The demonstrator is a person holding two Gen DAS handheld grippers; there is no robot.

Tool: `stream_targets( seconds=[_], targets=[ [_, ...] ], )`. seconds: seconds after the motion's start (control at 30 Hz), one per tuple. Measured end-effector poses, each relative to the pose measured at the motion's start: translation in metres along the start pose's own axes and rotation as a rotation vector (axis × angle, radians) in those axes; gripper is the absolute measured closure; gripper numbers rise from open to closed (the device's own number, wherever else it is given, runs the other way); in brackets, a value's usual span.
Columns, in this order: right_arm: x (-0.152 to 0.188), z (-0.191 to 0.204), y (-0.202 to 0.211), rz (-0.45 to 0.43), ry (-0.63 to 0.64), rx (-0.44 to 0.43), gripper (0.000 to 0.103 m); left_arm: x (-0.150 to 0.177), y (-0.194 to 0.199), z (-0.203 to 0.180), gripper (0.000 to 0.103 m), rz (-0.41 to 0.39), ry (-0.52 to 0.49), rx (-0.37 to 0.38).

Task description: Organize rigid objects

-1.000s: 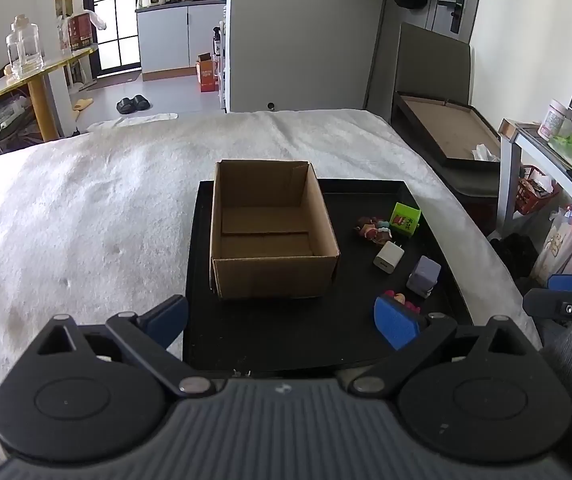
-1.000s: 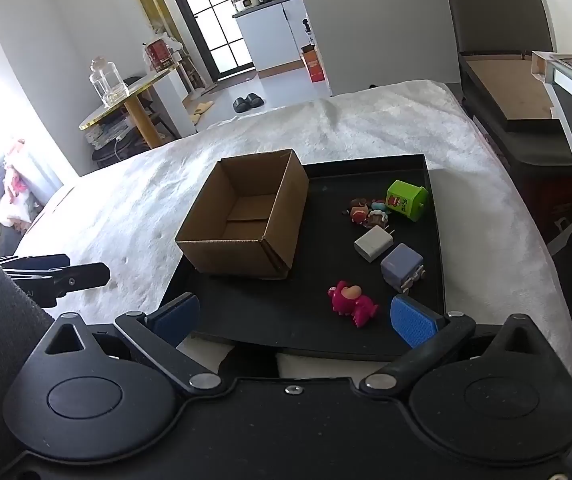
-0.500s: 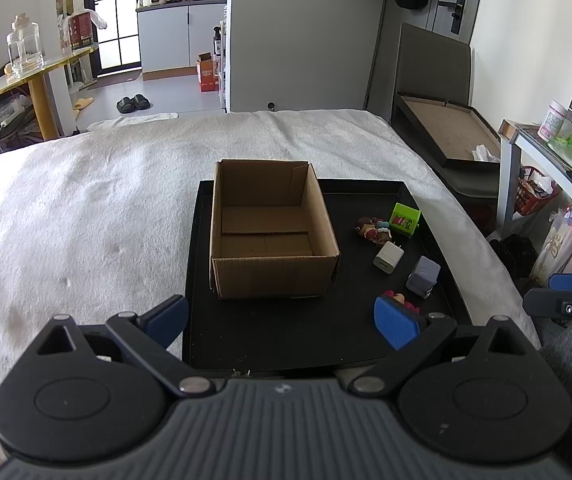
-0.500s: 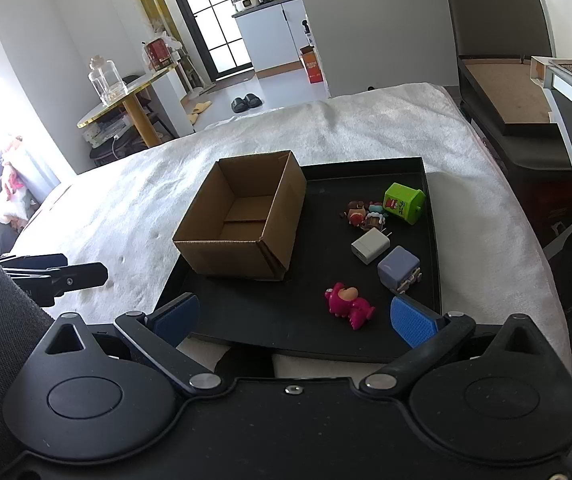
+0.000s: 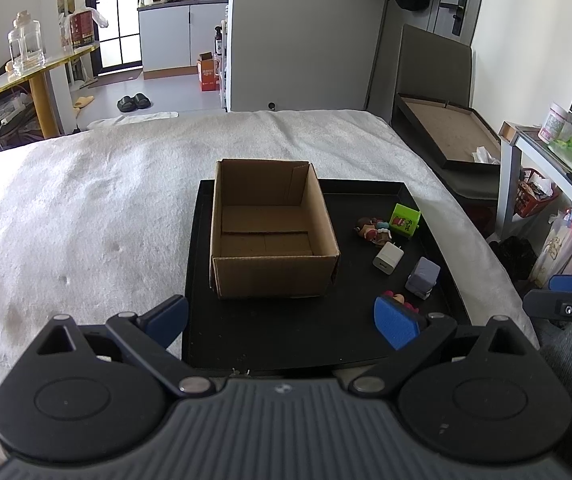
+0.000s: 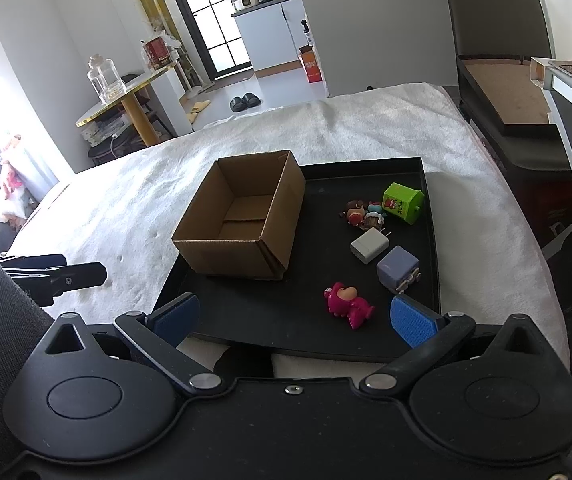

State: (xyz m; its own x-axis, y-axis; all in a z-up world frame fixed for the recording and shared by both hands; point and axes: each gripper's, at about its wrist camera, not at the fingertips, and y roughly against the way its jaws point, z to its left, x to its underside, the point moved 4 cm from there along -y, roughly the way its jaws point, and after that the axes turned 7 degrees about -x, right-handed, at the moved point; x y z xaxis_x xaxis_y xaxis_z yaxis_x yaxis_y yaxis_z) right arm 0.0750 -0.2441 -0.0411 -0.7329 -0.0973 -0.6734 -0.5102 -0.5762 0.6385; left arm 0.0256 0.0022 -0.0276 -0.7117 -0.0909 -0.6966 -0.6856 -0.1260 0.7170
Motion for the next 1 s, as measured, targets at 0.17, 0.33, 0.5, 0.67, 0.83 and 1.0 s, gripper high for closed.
stream_targets(
  seconds=[0.17, 0.33, 0.5, 0.67, 0.83, 1.0],
  targets=[
    [-0.0008, -0.0012, 0.001, 0.0, 0.001, 0.003, 0.0, -0.0008, 0.0009, 0.0004, 0.004, -0.002, 0.002, -0.003],
    [-0.0016, -0.0036, 0.0048, 0.0, 0.003, 0.01, 0.0, -0.0004, 0.002, 0.0, 0.004, -0.005, 0.008, -0.003],
    [-0.0018, -0.0043, 0.006, 0.002, 0.001, 0.015, 0.0, -0.0008, 0.003, 0.0013, 0.004, -0.007, 0.012, 0.005],
    [-0.0016, -0.0048, 0.0065, 0.002, 0.003, 0.018, 0.0, -0.0002, 0.0035, 0.001, 0.004, -0.01, 0.013, 0.001],
    [-0.0015, -0.0037, 0.0061, 0.002, 0.005, 0.019, 0.0, -0.0009, 0.004, 0.0004, 0.004, -0.009, 0.014, 0.0],
    [-0.0014, -0.0037, 0.0065, 0.003, 0.006, 0.02, 0.0, -0.0007, 0.004, 0.0005, 0.004, -0.009, 0.013, -0.001]
  ],
)
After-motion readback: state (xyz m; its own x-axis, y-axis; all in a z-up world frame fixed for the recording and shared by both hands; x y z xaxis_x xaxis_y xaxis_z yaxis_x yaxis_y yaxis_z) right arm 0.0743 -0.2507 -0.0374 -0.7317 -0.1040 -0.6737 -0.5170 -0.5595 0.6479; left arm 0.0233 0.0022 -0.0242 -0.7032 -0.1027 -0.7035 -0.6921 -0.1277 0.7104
